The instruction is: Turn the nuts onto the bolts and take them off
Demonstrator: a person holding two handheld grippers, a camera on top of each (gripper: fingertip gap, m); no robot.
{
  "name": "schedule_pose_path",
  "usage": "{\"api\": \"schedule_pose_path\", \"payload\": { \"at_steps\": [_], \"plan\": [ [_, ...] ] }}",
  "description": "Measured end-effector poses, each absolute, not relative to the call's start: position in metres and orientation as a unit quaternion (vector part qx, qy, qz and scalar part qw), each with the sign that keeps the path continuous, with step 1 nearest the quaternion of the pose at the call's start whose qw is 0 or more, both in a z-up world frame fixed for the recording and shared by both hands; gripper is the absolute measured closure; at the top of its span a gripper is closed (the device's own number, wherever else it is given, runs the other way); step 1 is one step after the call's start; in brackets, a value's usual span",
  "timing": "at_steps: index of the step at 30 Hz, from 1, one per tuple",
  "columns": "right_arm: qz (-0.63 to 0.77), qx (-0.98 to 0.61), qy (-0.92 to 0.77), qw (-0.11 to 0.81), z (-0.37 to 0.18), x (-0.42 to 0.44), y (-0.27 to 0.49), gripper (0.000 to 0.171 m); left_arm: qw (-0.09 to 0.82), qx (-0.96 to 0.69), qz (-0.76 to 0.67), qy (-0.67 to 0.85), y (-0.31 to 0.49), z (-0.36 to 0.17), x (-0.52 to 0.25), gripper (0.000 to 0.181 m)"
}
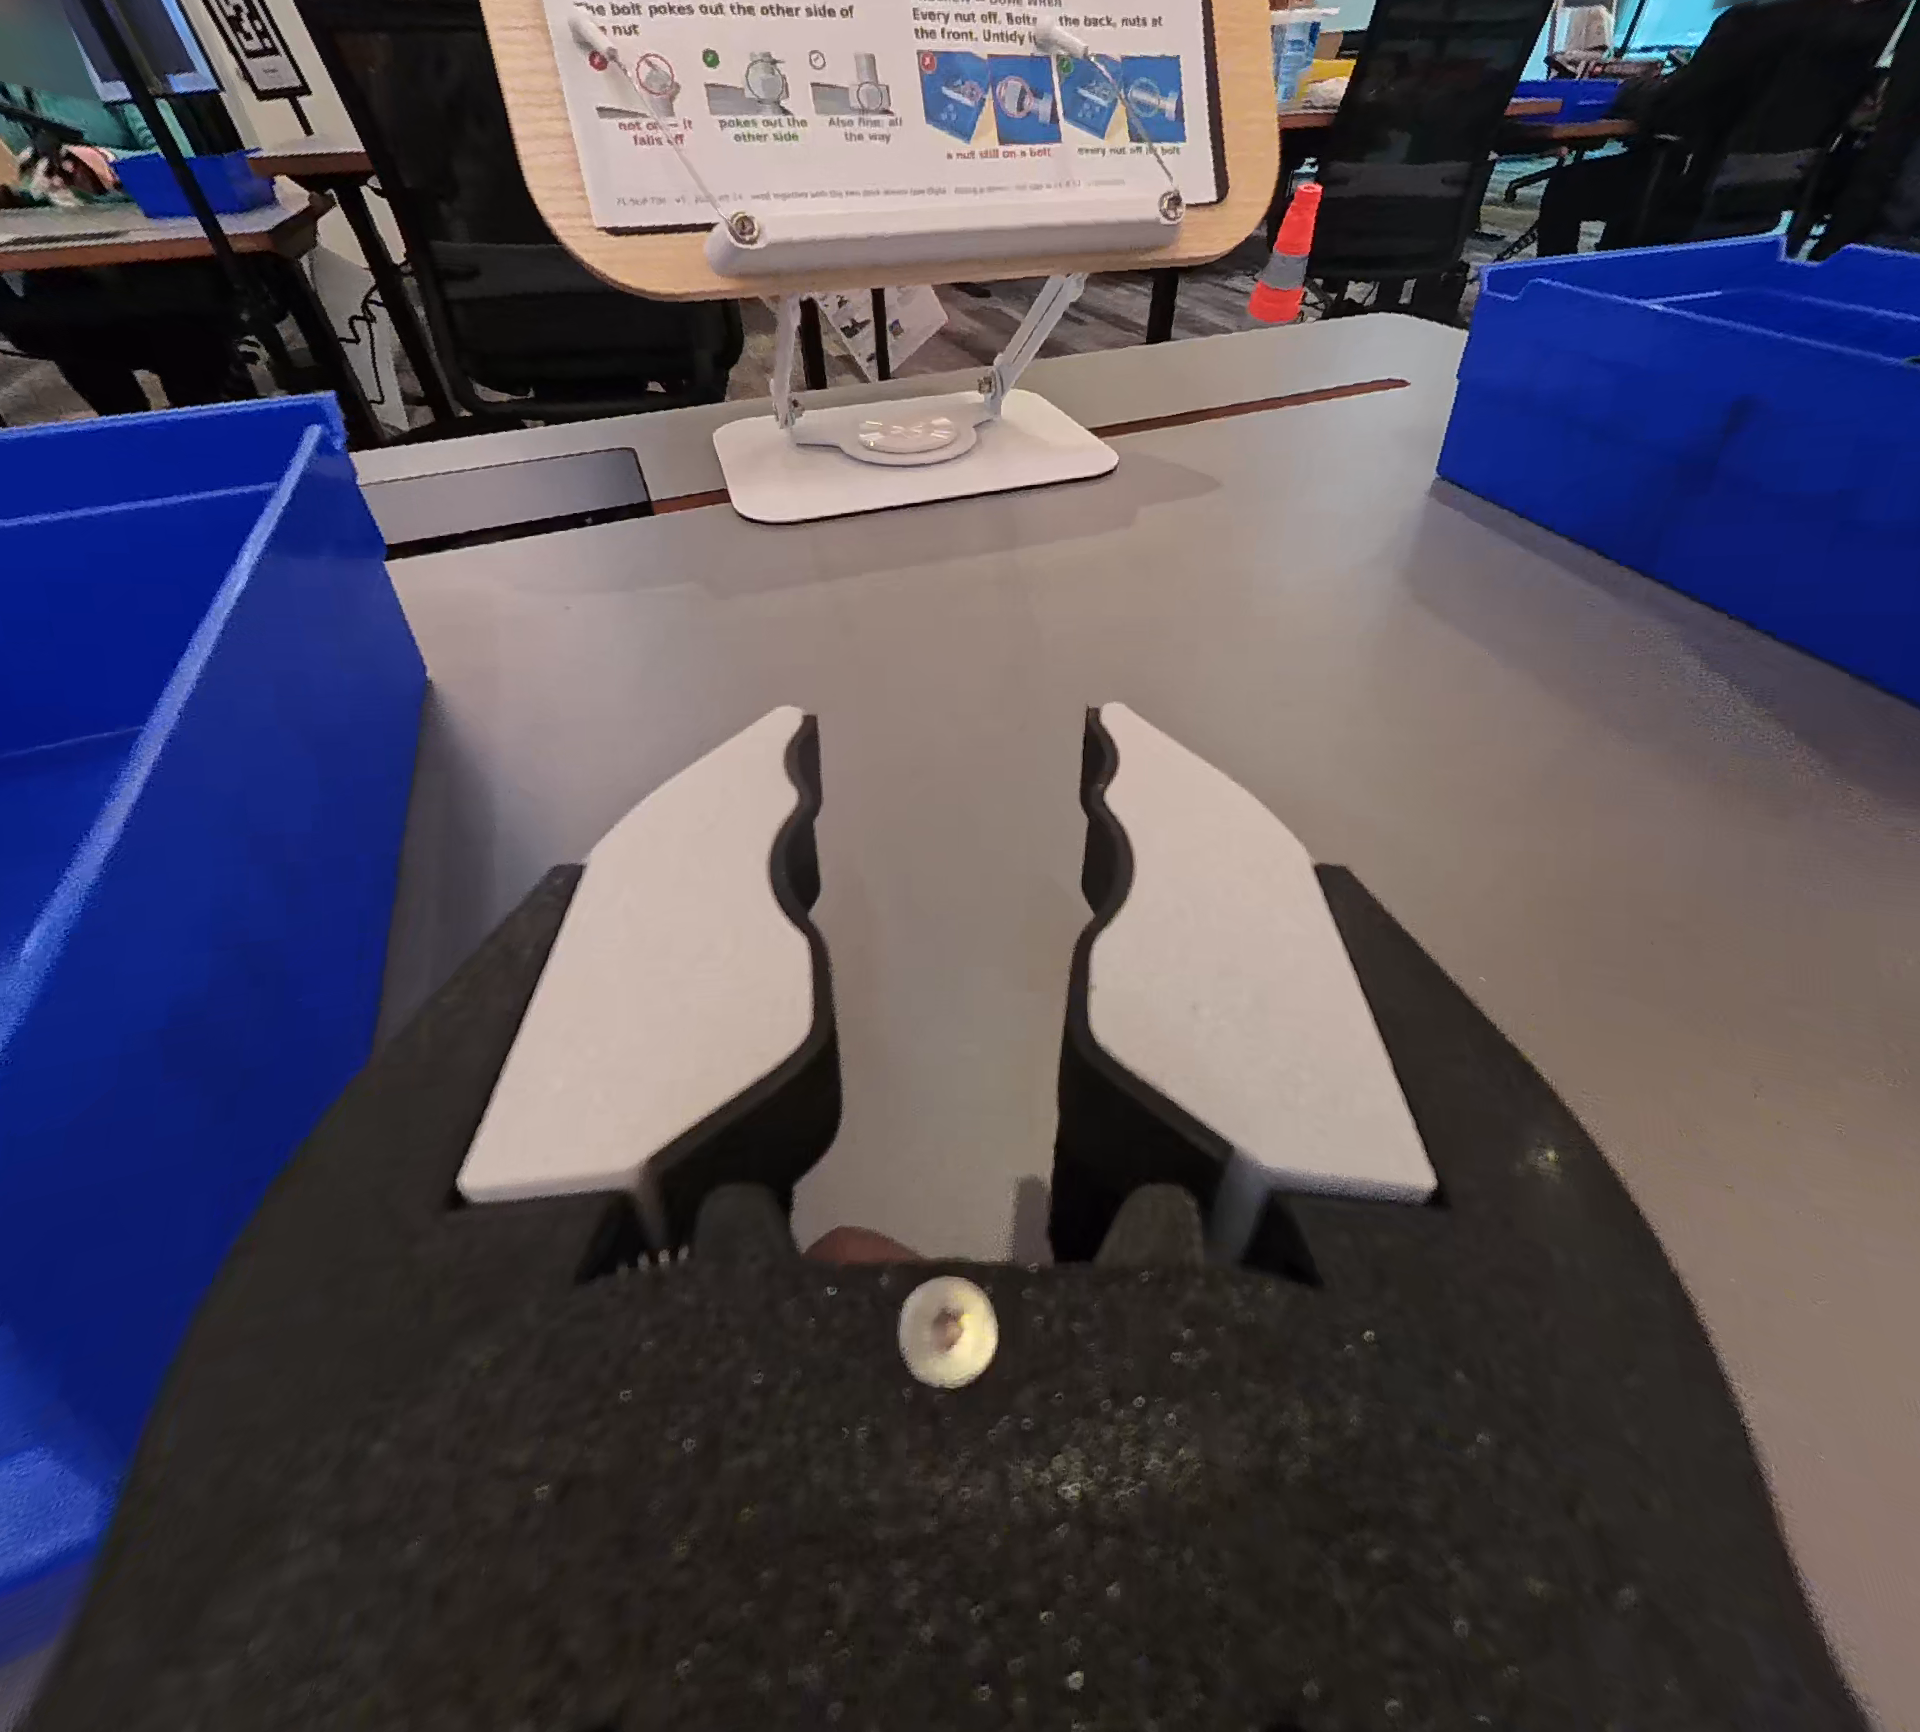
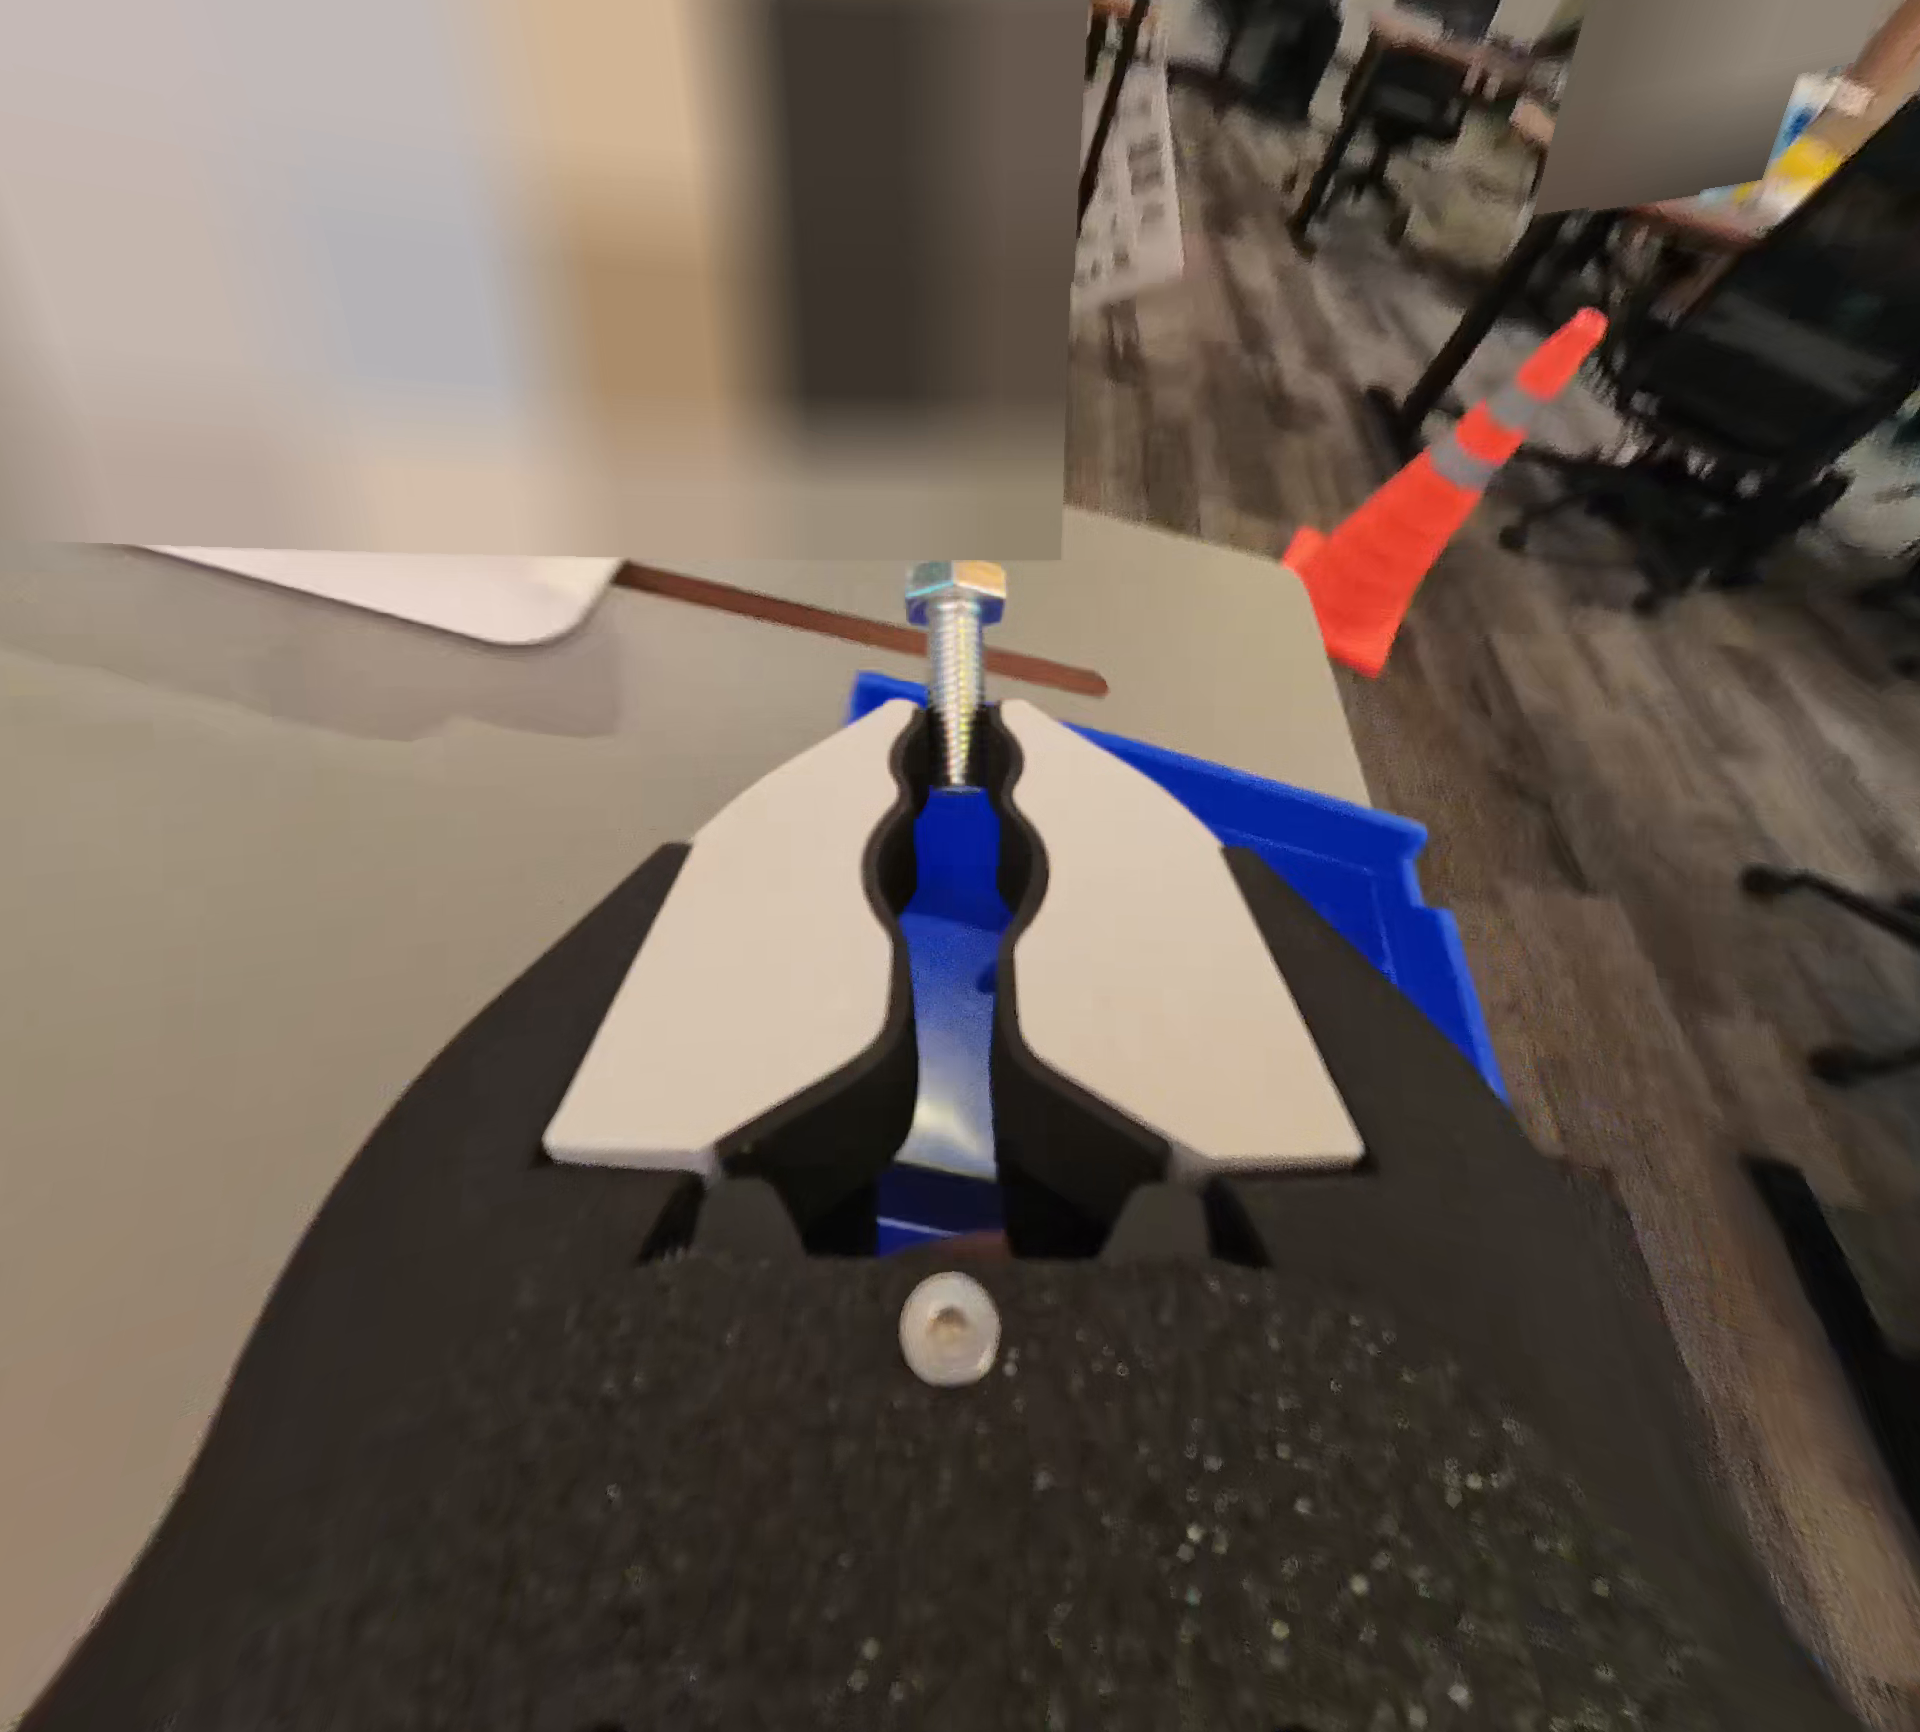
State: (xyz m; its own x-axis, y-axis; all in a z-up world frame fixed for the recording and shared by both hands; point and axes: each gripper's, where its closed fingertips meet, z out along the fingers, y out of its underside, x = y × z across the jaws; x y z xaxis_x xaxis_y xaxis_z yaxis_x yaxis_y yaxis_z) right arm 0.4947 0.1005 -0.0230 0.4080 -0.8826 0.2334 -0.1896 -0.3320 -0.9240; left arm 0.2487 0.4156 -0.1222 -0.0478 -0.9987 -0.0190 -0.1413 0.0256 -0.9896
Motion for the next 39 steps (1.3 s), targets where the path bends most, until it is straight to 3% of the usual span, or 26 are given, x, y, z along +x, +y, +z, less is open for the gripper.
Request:
{"api": "schedule_pose_path", "payload": {
  "at_steps": [6, 17, 29, 31, 39],
  "plan": [
    [-0.314, -0.793, 0.429, 0.296, -0.089, 0.557, 0.049, 0.161, 0.458, -0.510, -0.471, 0.556, 0.413, -0.122, 0.248, 0.133],
    [-0.148, -0.912, 0.369, 0.098, -0.170, 0.568, 0.064, 0.160, 0.473, -0.488, -0.454, 0.576, 0.405, -0.123, 0.246, 0.133],
    [-0.118, -0.928, 0.348, 0.065, -0.206, 0.561, 0.066, 0.160, 0.487, -0.475, -0.429, 0.594, 0.400, -0.127, 0.246, 0.133],
    [-0.122, -0.926, 0.353, 0.056, -0.207, 0.563, 0.064, 0.147, 0.488, -0.473, -0.428, 0.596, 0.399, -0.127, 0.246, 0.133],
    [-0.243, -0.892, 0.351, 0.148, -0.135, 0.557, 0.076, 0.139, 0.492, -0.467, -0.417, 0.605, 0.396, -0.129, 0.247, 0.133]
  ]
}}
